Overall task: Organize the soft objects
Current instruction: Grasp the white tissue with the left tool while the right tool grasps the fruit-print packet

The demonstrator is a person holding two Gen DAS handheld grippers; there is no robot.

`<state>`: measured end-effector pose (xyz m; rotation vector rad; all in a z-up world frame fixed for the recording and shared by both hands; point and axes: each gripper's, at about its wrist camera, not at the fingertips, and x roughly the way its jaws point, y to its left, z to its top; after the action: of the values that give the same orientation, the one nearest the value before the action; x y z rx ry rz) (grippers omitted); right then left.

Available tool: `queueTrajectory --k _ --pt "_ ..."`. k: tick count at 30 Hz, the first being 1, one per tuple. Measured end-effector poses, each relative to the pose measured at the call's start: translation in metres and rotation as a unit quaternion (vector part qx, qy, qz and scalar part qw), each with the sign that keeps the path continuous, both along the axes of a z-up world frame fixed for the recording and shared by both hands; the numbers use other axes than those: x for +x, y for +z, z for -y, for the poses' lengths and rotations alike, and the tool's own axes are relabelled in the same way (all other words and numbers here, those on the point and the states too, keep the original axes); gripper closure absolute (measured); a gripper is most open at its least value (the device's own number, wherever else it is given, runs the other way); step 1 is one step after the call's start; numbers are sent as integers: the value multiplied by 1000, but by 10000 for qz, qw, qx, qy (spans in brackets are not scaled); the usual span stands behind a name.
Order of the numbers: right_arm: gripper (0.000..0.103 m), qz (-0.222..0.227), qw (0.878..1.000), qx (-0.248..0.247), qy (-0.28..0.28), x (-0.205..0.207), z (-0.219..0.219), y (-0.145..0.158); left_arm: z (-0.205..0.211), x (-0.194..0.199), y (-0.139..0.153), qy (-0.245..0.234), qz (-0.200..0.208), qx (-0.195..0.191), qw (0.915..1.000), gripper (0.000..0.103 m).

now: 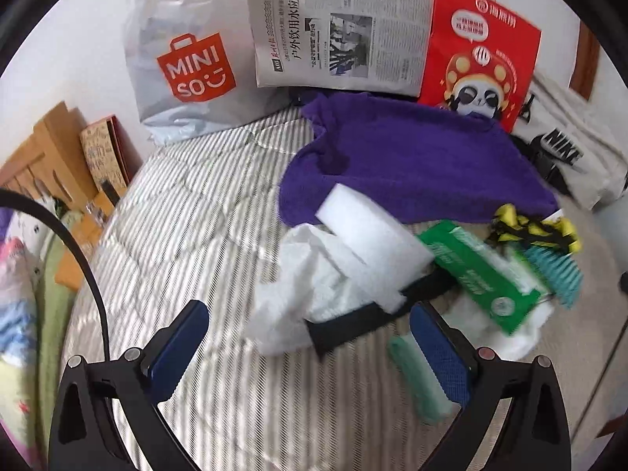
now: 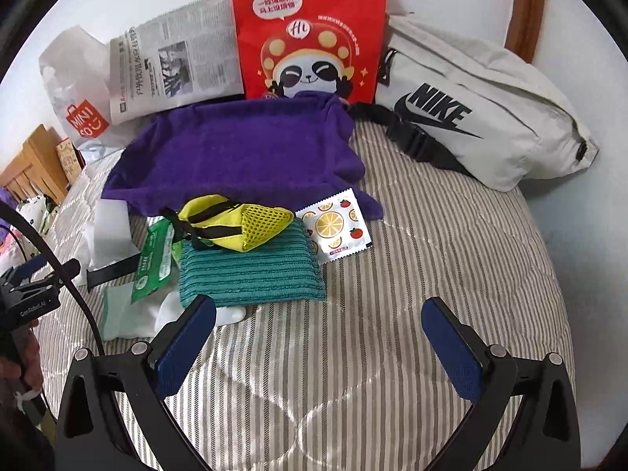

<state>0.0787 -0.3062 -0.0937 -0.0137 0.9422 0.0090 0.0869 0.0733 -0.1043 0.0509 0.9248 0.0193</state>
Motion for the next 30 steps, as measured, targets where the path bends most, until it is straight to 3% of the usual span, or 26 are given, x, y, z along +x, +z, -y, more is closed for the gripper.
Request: queueTrajectory --k 3,7,14,16,18,22,24,30 --pt "0 -80 10000 16 -19 8 1 -4 -6 14 -12 -14 -151 122 9998 0" --pt "0 -178 9998 24 -49 21 1 -11 -8 37 -29 -144 -344 -262 9990 0" --pt "0 -355 9994 -31 -31 39 -3 -20 -2 65 -51 49 -546 -353 9979 2" --pt "0 -360 9993 -35 -29 44 -4 -20 -3 61 -46 96 -369 -448 9983 24" --pt "0 -363 9993 -39 -28 46 -5 -20 -6 57 -42 121 -298 -527 9981 59" --pt "0 -306 9995 -18 -4 52 -4 -17 -10 50 -39 -132 -315 -681 9971 91" --pt "0 -259 9997 2 26 54 -3 -16 -12 51 -37 -163 -350 -795 9961 93" --pt "0 -68 9999 -77 -75 52 14 -10 -24 36 -22 -11 -269 -593 9979 93"
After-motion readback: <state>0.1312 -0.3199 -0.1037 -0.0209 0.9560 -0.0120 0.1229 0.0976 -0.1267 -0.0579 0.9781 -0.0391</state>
